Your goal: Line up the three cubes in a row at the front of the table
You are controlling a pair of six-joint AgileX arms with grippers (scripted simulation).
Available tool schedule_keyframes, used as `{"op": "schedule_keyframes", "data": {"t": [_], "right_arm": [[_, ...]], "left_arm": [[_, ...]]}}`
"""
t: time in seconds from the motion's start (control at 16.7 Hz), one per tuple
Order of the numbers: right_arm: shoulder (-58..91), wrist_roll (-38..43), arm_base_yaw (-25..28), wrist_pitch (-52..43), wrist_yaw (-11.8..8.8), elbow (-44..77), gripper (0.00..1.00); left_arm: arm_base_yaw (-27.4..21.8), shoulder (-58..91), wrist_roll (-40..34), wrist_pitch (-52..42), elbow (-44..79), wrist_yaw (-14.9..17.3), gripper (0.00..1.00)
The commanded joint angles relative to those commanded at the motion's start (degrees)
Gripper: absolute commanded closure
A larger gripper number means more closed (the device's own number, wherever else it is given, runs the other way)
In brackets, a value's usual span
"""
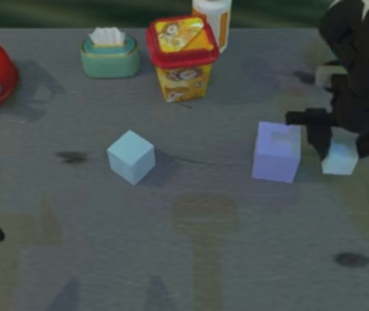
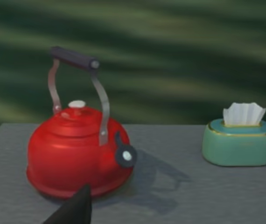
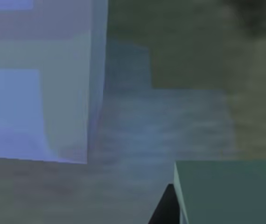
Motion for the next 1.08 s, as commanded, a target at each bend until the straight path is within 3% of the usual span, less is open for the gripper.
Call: {"op": "schedule_keyframes", "data": {"t": [0.3,0.48,0.84,1.08], "right_arm": [[-6.4,12.02,15.97,0.03,0.08,-6.91,1.0],[-9.33,16.77,21.58,0.31,0.18,-9.67,1.0],[-9.51,17.52,22.13,0.56,0.11,-10.03,1.0],[-7.42,17.73,22.2,6.6,0.17,-13.88,1.0]], "left_arm": [[0.0,0.0,0.0,0.0,0.0,0.0,0.0],[0.0,0.0,0.0,0.0,0.0,0.0,0.0],[0.0,0.0,0.0,0.0,0.0,0.0,0.0],[0.0,0.0,0.0,0.0,0.0,0.0,0.0]]}}
